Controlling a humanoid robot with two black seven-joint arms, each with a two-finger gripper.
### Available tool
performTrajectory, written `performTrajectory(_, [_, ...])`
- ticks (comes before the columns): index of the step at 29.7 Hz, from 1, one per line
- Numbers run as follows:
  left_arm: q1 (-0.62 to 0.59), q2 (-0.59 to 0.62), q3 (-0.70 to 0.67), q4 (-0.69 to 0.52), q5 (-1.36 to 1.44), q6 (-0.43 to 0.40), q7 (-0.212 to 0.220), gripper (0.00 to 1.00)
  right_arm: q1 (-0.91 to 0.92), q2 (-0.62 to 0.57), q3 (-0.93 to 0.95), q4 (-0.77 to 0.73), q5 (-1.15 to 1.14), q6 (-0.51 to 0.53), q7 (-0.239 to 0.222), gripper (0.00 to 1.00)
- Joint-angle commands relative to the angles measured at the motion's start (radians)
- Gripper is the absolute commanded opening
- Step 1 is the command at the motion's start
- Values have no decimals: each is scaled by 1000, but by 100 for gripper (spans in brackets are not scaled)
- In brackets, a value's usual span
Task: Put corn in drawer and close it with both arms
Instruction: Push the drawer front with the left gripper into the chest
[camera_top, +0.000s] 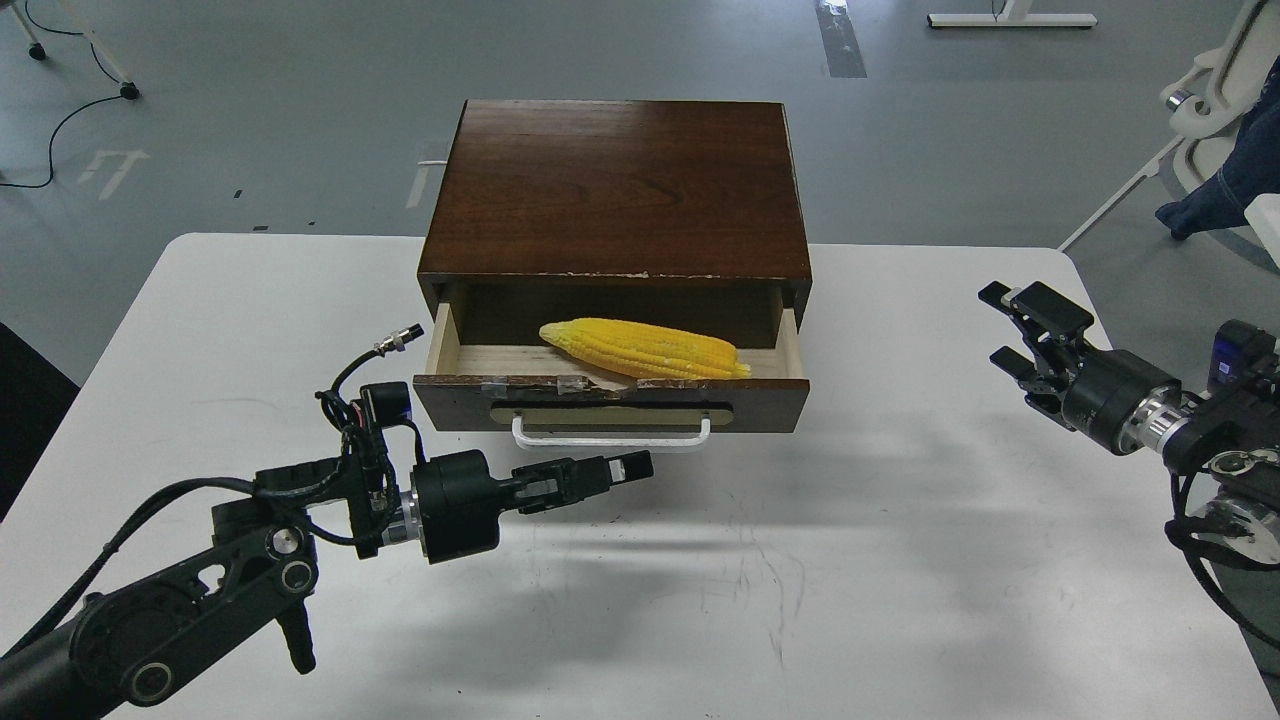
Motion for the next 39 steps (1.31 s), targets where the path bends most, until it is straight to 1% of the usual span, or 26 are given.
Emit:
performTrajectory(1, [-3,1,-1,2,-1,2,0,0,0,4,1,0,0,0,0,99])
performTrajectory(10, [-12,1,-4,31,-1,5,0,0,0,4,1,1,0,0,0,99])
performTrajectory(20, [-58,-2,-33,115,-4,8,0,0,-6,4,1,0,1,0,0,99])
performTrajectory(28, [-65,-2,-35,127,-3,8,0,0,-6,4,1,1,1,-17,0,99])
performTrajectory(39, [-90,-5,-33,186,-3,14,0,0,-15,4,3,3,1,-17,0,99])
